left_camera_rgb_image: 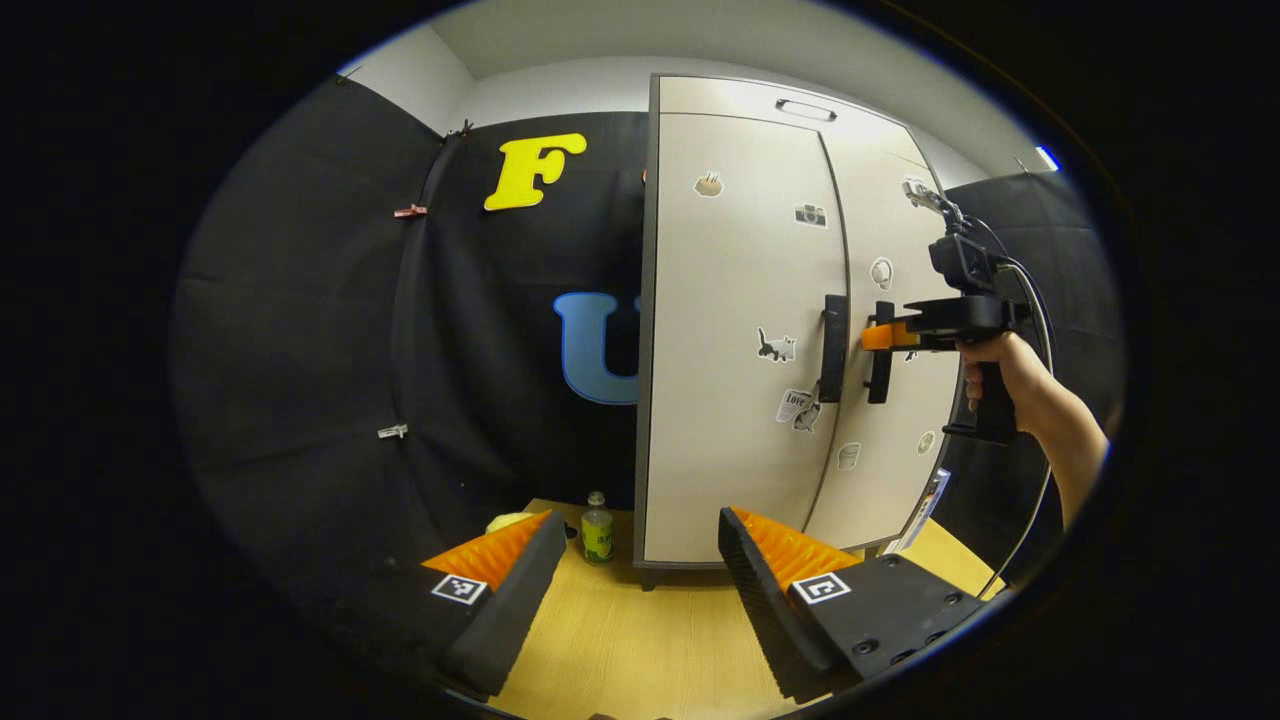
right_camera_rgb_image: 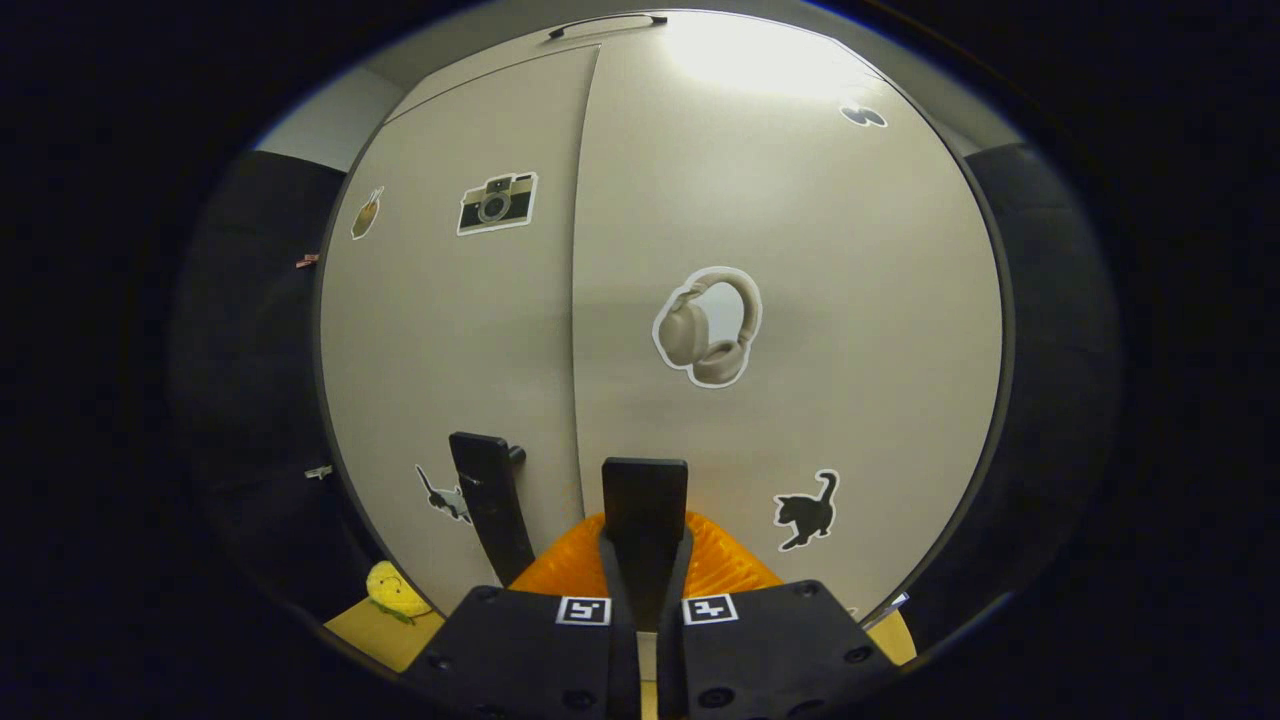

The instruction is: Open the right door of the double-door shoe cabinet with the right hand, and open the left door with the left hand.

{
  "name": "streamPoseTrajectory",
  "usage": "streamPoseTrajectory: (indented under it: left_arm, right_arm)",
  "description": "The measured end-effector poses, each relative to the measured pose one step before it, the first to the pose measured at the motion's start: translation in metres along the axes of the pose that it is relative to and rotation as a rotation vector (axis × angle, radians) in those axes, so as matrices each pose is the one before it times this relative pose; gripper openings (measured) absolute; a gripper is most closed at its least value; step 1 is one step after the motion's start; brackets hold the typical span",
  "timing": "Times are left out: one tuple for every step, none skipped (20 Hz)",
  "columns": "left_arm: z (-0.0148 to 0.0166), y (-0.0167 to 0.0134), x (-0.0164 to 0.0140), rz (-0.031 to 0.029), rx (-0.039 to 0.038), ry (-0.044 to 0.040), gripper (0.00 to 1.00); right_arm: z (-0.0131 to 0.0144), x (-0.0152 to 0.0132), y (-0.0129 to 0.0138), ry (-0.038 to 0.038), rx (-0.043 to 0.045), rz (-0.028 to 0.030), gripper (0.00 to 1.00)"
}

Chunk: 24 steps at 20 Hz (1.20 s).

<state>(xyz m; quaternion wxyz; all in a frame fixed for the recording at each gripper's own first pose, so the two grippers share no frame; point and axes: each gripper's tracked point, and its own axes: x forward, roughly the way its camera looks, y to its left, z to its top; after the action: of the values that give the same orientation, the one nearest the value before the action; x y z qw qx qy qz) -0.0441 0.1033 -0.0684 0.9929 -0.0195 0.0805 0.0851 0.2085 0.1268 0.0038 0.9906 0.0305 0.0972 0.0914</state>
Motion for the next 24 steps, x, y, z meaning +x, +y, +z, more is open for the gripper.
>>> streamPoseTrajectory:
  left_arm:
    - [-0.00086,-0.00037,0.00039,-0.00452,-0.00201,-0.00289,0.95]
    - [0.00015,-0.00083,0.00036,-0.00773,-0.00182,-0.00249,0.95]
    - [-0.00139,-0.00017,-0.00016,-0.00804,-0.00013,-0.00254,0.95]
    - [0.00037,-0.00067,-0.00068,-0.00732,0.00191,-0.00107,0.95]
    - [0.00047,-0.0022,-0.005,-0.00924,0.00197,-0.00279,0.95]
    - [0.0012,-0.00267,-0.00314,-0.01184,0.00139,-0.00312,0.95]
    - [0.00124,-0.00498,-0.005,-0.01354,0.00203,-0.00219,0.95]
    - [0.00128,-0.00319,-0.00281,-0.01307,0.00382,-0.00146,0.95]
    - [-0.00156,-0.00542,-0.001,-0.01309,0.00531,-0.0035,0.95]
    - [0.00002,-0.00658,-0.00156,-0.01462,0.00545,-0.00551,0.95]
    - [0.00062,-0.00693,-0.00042,-0.01469,0.00502,-0.00468,0.95]
    - [0.00075,-0.00418,0.00004,-0.01463,0.00363,-0.00189,0.95]
    - [-0.00143,-0.00522,-0.00086,-0.01662,0.00198,0.00086,0.95]
    - [0.00013,-0.00583,-0.00049,-0.0163,0.00095,0.00008,0.95]
    - [-0.00046,-0.00495,0.00037,-0.01687,0.0017,-0.00124,0.95]
    - [0.00011,-0.00456,-0.00024,-0.01613,0.00223,-0.0007,0.95]
    - [-0.00095,-0.0053,-0.0036,-0.01544,0.00373,0.00054,0.95]
    - [0.00069,-0.00323,-0.00028,-0.0124,0.0036,-0.00091,0.95]
    - [0.00144,-0.00359,0.00164,-0.01429,0.00164,-0.00314,0.95]
    - [0.0012,-0.00271,0.00084,-0.01089,-0.00046,-0.00469,0.95]
    - [0.00113,-0.00163,0.00147,-0.01138,-0.00252,-0.00659,0.95]
    - [0.00135,-0.00115,0.00233,-0.00482,-0.00378,-0.00556,0.95]
    - [0.00004,0.00093,0.0011,0.00308,-0.00404,-0.00408,0.95]
    - [-0.00006,0.00087,0.00174,0.00867,-0.00487,-0.00143,0.95]
  right_arm:
    - [-0.00113,-0.00519,0.00019,0.0036,0.00149,0.00566,0.11]
    - [-0.00058,-0.00542,0.00039,0.00063,0.00467,0.00525,0.11]
    - [-0.00064,-0.00724,-0.00065,-0.00056,0.00672,0.0058,0.11]
    - [-0.0002,-0.00783,-0.0016,-0.00045,0.00789,0.00585,0.11]
    - [-0.00022,-0.01183,-0.00291,-0.00328,0.00693,0.00583,0.11]
    - [-0.00078,-0.01028,-0.00244,-0.00046,0.0044,0.0023,0.11]
    - [-0.00019,-0.00997,-0.00266,-0.00434,0.00043,-0.00108,0.11]
    - [-0.00046,-0.00875,-0.00332,-0.00299,0.00019,-0.00436,0.11]
    - [0.00105,-0.00516,-0.00146,-0.00668,0.00082,-0.00556,0.11]
    - [-0.00005,-0.00497,-0.00236,-0.0048,0.00115,-0.00623,0.11]
    - [-0.00024,-0.00595,-0.00293,-0.00665,-0.00021,-0.00708,0.11]
    - [-0.00113,-0.00545,-0.00319,0.00044,-0.00335,-0.00705,0.11]
    - [-0.00045,-0.00702,-0.00415,-0.00076,-0.0015,-0.00632,0.11]
    - [-0.00074,-0.0057,-0.00319,0.00206,-0.0007,-0.00683,0.11]
    - [0.00086,-0.00473,-0.00385,-0.00345,-0.00029,-0.00856,0.11]
    - [0.00074,-0.0046,-0.00422,-0.00703,0.00039,-0.01187,0.11]
    - [0.00086,-0.00246,-0.00434,-0.00192,0.00106,-0.01239,0.11]
    - [0.00036,-0.00373,-0.00441,0.00169,0.00044,-0.0131,0.11]
    - [-0.00024,-0.00499,-0.00428,0.00972,0.00098,-0.01354,0.11]
    - [0.0001,-0.00396,-0.0054,0.01046,0.0012,-0.01596,0.11]
    - [-0.00013,-0.00373,-0.00435,0.0091,-0.00486,-0.01384,0.11]
    - [0.00032,-0.00308,-0.00399,0.00597,-0.00899,-0.01172,0.11]
    - [-0.00032,-0.00184,-0.00353,0.00609,-0.01107,-0.00653,0.1]
    - [-0.00031,-0.00127,-0.0027,0.00386,-0.00908,-0.00095,0.1]
